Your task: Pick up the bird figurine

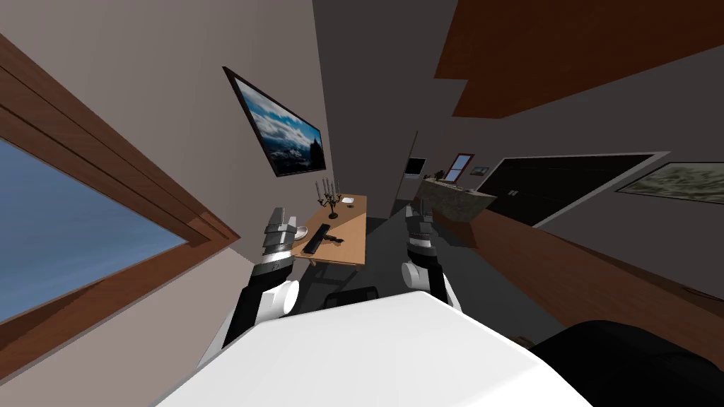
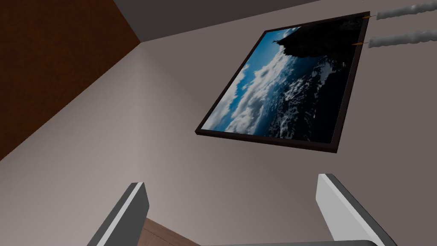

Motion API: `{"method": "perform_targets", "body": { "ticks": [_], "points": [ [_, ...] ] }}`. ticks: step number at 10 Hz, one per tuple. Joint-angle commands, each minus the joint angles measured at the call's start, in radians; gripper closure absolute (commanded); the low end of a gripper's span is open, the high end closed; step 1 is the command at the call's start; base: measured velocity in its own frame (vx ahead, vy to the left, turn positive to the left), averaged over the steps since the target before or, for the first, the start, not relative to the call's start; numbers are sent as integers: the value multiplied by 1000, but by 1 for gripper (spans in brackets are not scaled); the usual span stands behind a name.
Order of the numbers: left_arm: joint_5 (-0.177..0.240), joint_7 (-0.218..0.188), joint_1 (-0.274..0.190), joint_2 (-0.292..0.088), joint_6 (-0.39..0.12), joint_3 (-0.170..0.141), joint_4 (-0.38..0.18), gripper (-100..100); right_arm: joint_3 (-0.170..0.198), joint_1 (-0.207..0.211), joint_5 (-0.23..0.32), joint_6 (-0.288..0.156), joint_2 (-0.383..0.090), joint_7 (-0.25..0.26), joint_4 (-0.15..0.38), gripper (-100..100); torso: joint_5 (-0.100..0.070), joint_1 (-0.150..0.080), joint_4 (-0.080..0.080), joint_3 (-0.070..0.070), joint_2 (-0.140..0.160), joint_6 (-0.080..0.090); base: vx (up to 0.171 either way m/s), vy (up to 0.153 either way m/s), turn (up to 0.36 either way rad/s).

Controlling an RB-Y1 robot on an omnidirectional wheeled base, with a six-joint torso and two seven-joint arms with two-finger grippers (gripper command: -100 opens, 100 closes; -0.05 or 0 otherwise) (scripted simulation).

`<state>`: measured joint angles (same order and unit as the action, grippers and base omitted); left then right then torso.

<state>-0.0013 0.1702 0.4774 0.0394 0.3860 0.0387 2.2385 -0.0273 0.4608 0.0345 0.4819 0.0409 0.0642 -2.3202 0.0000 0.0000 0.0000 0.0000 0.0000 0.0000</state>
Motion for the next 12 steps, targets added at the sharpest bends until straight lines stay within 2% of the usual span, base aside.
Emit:
{"method": "perform_targets", "body": {
  "ticks": [1, 4, 7, 8, 10, 11, 12],
  "points": [
    [11, -4, 2, -38, -10, -3, -14, -100, 0, 0, 0, 0, 0, 0, 0, 0, 0, 0, 0, 0, 0, 0, -23, 4, 26],
    [54, -21, 8, -121, -52, -12, -70, -100, 0, 0, 0, 0, 0, 0, 0, 0, 0, 2, 1, 2, 4, 0, -69, 19, 33],
    [123, -46, 12, -195, -121, -26, -163, -100, 0, 0, 0, 0, 0, 0, 0, 0, 0, 1, 2, 4, 7, 0, -114, 14, 13],
    [123, -46, 12, -195, -121, -26, -163, -100, 0, 0, 0, 0, 0, 0, 0, 0, 0, 1, 2, 5, 9, 0, -93, 6, 1],
    [179, -65, 10, -240, -175, -36, -232, -100, 0, 0, 0, 0, 0, 0, 0, 0, 0, 1, 1, 3, 6, 0, -82, 0, -24],
    [179, -65, 10, -240, -179, -36, -242, -100, 0, 0, 0, 0, 0, 0, 0, 0, 0, 0, 1, 3, 6, 0, -67, -11, -12],
    [210, -74, 7, -263, -212, -42, -287, -100, 0, 0, 0, 0, 0, 0, 0, 0, 0, 0, 1, 3, 5, 0, -65, -9, -36]
  ]
}}
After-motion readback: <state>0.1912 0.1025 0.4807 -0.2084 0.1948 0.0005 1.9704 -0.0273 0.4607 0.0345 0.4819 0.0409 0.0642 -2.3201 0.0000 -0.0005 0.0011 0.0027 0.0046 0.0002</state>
